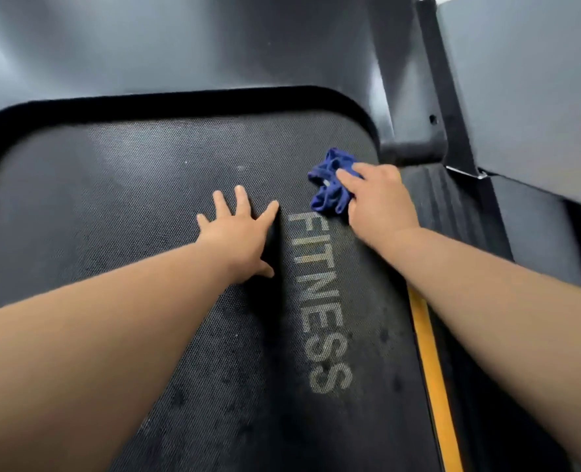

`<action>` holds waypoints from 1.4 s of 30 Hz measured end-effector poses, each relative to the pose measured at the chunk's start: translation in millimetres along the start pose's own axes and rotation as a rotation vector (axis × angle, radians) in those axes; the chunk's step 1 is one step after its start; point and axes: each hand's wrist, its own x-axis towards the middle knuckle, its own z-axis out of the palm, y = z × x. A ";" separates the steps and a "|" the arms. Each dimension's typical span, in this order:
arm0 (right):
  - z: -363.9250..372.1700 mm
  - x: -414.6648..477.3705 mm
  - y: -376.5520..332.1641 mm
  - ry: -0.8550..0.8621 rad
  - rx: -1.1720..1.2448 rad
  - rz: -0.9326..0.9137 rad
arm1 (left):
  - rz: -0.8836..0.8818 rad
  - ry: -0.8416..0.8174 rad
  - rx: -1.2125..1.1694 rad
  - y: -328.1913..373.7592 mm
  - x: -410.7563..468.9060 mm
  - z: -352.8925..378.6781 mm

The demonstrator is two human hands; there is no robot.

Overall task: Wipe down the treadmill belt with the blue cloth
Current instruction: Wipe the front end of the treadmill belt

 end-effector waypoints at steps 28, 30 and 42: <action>-33.8 22.1 -6.1 0.048 0.099 -0.044 | -0.038 0.126 -0.156 0.0 -0.5 18.2; -34.9 51.6 -10.8 -0.059 -0.035 -0.028 | -0.037 0.105 -0.164 0.3 -2.6 16.6; -51.3 -50.9 -0.4 -0.227 0.052 -0.037 | -0.036 0.115 -0.159 0.7 -3.7 15.2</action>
